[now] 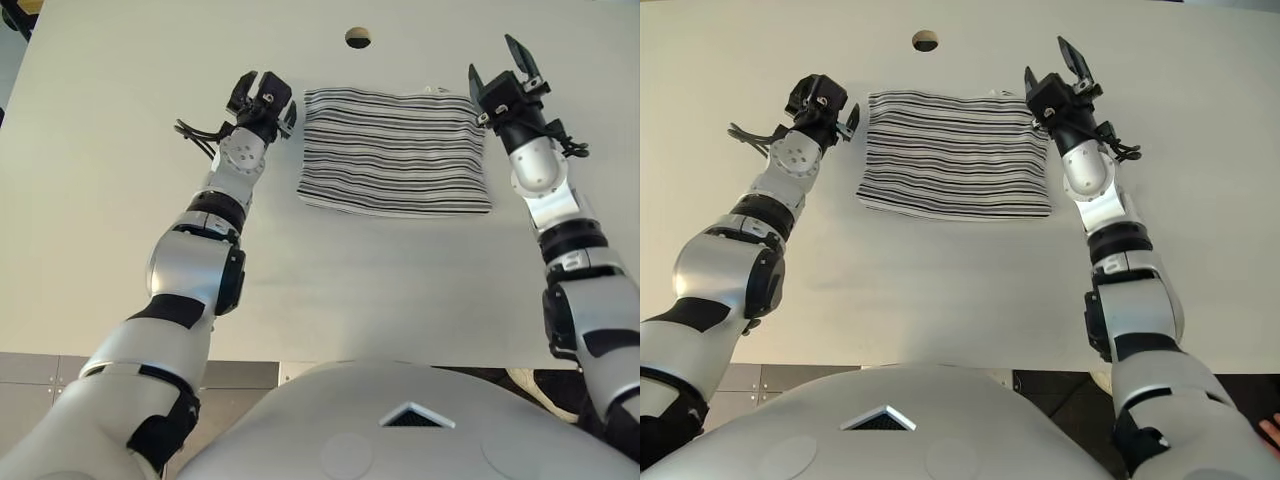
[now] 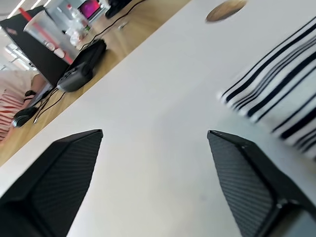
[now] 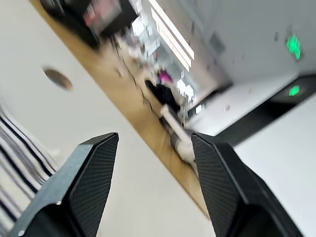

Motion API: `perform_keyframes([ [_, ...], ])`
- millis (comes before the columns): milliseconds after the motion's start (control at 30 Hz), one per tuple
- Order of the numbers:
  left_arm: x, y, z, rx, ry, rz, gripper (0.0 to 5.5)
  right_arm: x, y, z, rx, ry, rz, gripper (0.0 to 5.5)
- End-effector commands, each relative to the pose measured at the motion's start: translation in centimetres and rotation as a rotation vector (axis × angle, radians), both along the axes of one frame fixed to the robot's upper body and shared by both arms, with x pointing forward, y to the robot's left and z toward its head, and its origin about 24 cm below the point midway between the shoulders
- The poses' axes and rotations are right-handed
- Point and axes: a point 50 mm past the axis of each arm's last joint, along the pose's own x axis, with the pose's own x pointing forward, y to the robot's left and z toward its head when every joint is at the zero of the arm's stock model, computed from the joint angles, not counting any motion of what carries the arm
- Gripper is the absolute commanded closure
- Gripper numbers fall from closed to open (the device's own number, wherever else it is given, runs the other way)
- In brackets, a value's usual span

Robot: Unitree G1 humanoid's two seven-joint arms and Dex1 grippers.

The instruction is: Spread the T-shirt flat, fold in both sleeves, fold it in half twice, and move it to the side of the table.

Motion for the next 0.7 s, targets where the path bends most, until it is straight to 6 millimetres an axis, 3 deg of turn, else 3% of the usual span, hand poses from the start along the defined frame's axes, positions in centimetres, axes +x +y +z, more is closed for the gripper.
perform_keyframes([
  [33, 0.2, 0.0, 2.1, -0.060, -0.215, -0.015, 1.02, -4.7, -0.6, -1.3, -0.242, 0.117, 0.217, 2.77],
  [133, -1.2, 0.3, 4.0, -0.209, -0.473, -0.022, 1.02, -8.5, -2.9, -3.0, -0.464, 0.274, 0.290, 2.77],
  [267, -4.3, 1.9, 6.2, -0.290, -0.705, 0.034, 1.02, -10.0, -4.0, -5.0, -0.627, 0.374, 0.294, 2.77],
  [367, -6.2, 1.5, 7.4, -0.336, -0.765, 0.019, 1.02, -10.2, -3.6, -6.3, -0.662, 0.394, 0.300, 2.77],
  [467, -8.2, 0.1, 7.9, -0.391, -0.778, -0.042, 1.02, -11.0, -3.1, -6.1, -0.673, 0.383, 0.344, 2.77],
  [600, -9.9, -0.3, 8.5, -0.426, -0.794, -0.062, 1.02, -16.1, -1.6, -5.2, -0.692, 0.416, 0.546, 2.77],
  [700, -10.4, 0.6, 8.0, -0.421, -0.769, -0.025, 1.02, -20.6, 1.4, -4.7, -0.663, 0.445, 0.747, 2.77],
])
